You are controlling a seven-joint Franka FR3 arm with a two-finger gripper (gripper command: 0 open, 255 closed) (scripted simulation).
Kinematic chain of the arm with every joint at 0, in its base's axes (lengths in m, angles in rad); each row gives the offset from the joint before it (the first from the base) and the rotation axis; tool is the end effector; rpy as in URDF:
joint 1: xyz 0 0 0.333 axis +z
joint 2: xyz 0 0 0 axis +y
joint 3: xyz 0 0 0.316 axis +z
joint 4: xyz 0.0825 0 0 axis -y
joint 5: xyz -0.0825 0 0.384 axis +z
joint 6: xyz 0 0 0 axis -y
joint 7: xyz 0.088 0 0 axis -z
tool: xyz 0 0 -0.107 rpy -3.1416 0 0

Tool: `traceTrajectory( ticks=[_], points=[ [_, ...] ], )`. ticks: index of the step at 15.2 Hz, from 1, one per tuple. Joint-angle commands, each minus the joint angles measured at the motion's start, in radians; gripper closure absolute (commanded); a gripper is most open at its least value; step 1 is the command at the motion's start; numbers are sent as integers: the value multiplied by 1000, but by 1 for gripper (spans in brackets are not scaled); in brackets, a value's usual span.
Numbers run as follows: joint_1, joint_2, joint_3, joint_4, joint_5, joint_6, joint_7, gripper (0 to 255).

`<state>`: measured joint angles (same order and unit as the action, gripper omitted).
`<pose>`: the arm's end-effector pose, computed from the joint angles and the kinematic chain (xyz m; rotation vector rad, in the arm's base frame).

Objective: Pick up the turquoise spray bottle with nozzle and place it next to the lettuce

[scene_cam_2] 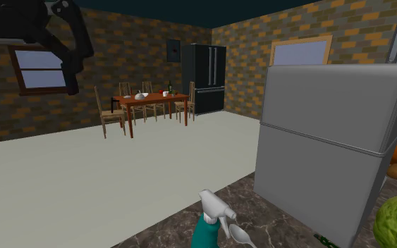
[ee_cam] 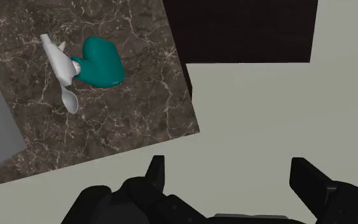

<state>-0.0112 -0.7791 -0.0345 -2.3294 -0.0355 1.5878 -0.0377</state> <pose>0.3104 -0.0214 0.6023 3.1284 0.0023 0.0575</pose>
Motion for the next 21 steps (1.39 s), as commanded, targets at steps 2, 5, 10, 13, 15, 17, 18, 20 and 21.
traceTrajectory(
  ticks=[2,5,10,13,15,17,18,20,21],
  points=[
    [-5,-13,-20,-25,-13,11,-26,0],
    [-22,-45,-83,-93,-57,47,-104,0],
    [-57,-69,-196,-183,-140,113,-236,0],
    [-81,-64,-269,-222,-193,159,-316,0],
    [-96,-52,-320,-240,-228,193,-370,0],
    [-109,-32,-372,-254,-263,229,-424,0],
    [-115,-19,-399,-258,-280,249,-451,0],
    [-125,12,-455,-262,-312,289,-505,0],
    [-128,30,-483,-262,-326,310,-532,0]
  ],
)
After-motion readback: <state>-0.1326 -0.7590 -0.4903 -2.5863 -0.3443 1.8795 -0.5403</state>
